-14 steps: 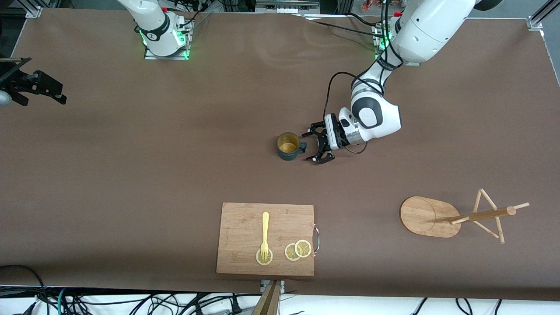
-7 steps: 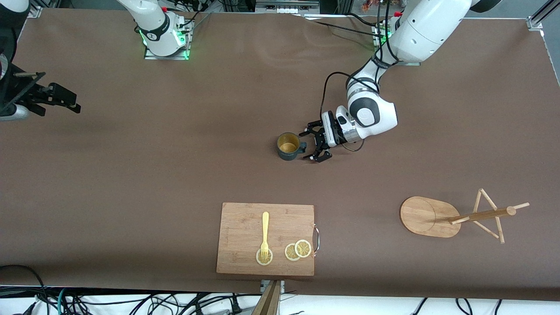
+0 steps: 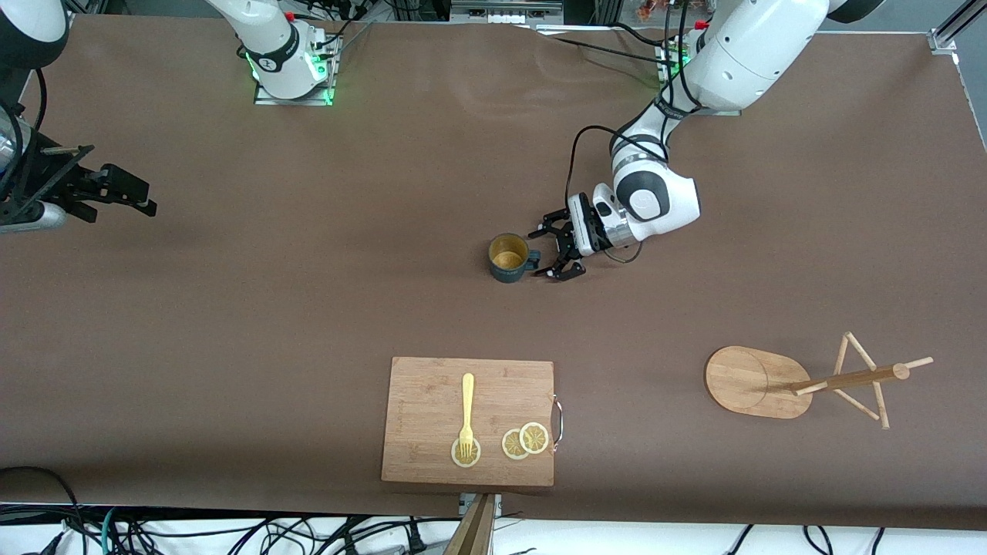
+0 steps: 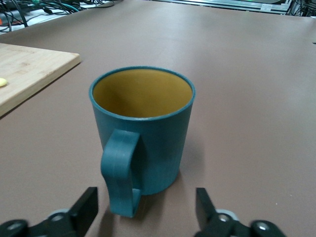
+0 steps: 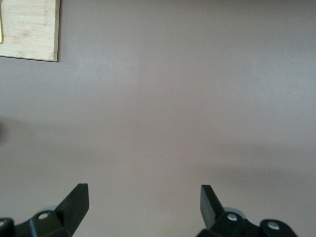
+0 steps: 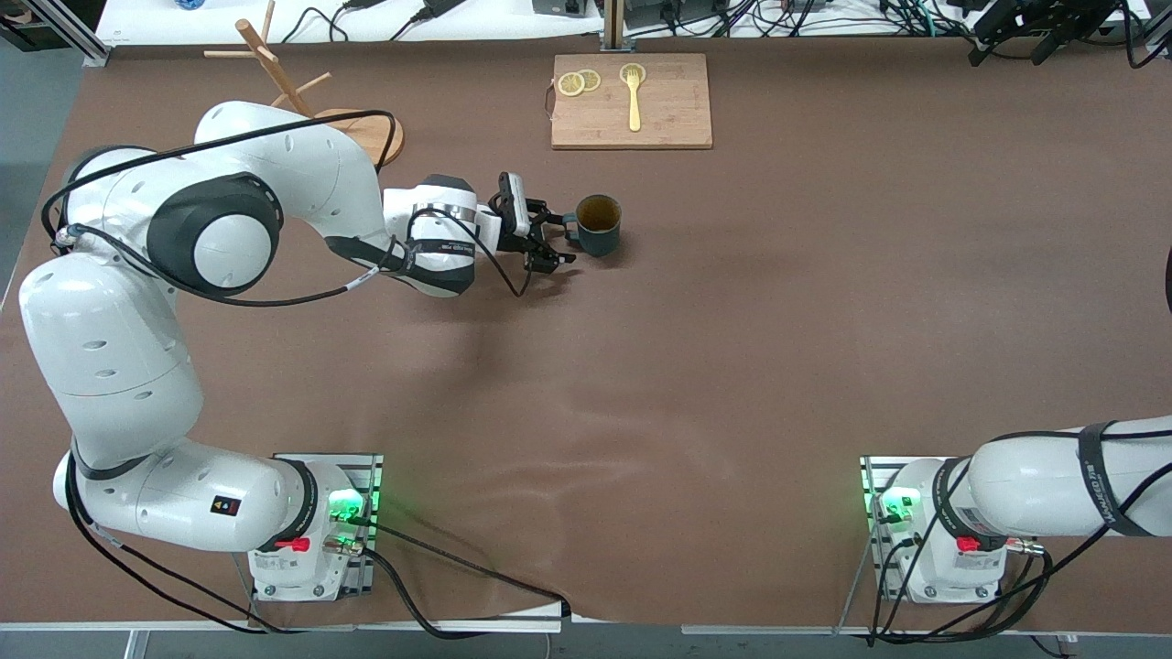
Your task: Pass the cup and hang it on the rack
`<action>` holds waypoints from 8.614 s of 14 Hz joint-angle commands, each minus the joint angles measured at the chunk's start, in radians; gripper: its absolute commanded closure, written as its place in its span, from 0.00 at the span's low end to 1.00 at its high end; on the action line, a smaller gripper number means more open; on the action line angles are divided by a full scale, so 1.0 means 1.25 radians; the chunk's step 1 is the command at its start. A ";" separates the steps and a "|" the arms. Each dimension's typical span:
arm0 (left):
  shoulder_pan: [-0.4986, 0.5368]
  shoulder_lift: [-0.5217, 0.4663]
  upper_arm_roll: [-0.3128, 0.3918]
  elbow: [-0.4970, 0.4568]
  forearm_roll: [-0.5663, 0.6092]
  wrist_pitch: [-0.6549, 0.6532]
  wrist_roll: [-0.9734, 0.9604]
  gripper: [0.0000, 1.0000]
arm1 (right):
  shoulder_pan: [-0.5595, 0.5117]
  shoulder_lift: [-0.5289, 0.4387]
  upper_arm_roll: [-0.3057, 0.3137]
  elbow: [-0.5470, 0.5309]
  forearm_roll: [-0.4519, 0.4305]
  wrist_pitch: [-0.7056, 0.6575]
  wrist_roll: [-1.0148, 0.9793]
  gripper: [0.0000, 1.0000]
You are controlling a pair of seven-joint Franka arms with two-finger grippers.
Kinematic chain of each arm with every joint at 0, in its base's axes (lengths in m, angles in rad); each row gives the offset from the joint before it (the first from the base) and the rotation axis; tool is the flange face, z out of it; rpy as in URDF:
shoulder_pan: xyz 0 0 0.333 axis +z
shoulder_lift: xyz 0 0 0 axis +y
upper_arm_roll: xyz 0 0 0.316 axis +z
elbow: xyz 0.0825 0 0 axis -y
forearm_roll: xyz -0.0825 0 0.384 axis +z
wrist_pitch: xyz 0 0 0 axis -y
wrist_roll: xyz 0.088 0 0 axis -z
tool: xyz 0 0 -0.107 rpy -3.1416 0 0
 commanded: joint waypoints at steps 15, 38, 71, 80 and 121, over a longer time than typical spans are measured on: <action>0.041 -0.060 -0.005 -0.025 -0.025 -0.008 -0.121 1.00 | 0.013 0.002 0.000 0.036 0.001 -0.037 -0.004 0.00; 0.238 -0.341 0.402 -0.077 0.585 -0.755 -1.042 1.00 | 0.012 -0.002 0.000 0.039 0.010 -0.078 -0.004 0.00; 0.407 -0.023 0.552 0.151 0.192 -1.099 -1.686 1.00 | 0.021 0.001 0.013 0.049 0.012 -0.075 0.006 0.00; 0.432 0.076 0.549 0.229 0.123 -1.140 -1.686 1.00 | 0.047 0.006 0.010 0.050 -0.004 -0.034 0.006 0.00; 0.255 -0.354 0.276 0.607 1.521 -0.881 -1.945 0.00 | 0.051 0.032 -0.092 0.135 0.034 -0.126 0.049 0.00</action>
